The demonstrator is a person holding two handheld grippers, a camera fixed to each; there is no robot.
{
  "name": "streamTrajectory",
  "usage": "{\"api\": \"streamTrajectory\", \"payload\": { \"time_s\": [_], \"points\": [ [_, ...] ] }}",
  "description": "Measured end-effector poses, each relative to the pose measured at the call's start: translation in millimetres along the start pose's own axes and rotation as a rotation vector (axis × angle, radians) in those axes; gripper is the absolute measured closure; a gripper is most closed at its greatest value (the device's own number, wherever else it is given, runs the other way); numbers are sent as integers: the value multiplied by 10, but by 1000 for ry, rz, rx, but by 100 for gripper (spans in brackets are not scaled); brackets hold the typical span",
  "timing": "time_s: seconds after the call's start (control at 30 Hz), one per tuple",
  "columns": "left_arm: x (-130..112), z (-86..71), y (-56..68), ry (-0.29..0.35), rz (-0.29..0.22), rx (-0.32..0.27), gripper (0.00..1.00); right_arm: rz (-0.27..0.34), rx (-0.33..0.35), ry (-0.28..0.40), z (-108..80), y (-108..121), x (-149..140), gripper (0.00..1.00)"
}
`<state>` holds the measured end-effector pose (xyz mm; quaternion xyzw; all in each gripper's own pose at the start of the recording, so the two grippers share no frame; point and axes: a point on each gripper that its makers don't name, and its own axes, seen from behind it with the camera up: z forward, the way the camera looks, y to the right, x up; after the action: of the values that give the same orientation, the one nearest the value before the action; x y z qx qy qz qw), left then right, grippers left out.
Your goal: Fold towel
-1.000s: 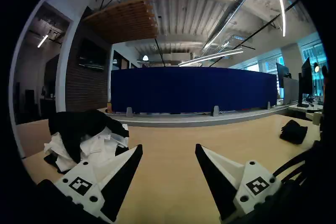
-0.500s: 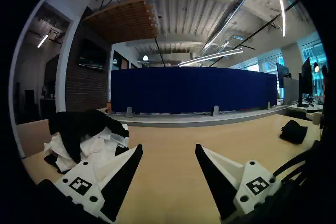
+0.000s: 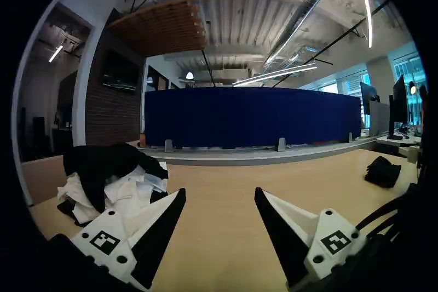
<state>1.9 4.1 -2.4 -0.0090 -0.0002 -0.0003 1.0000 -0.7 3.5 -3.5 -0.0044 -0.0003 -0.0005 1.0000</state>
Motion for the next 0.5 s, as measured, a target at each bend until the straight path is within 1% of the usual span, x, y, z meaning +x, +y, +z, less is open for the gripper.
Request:
{"api": "streamTrajectory", "payload": {
  "time_s": [0.5],
  "points": [
    [-29, 36, -15, -1, -3, 1, 7, 0, 0, 0, -6, 0, 2, 0]
  ]
}}
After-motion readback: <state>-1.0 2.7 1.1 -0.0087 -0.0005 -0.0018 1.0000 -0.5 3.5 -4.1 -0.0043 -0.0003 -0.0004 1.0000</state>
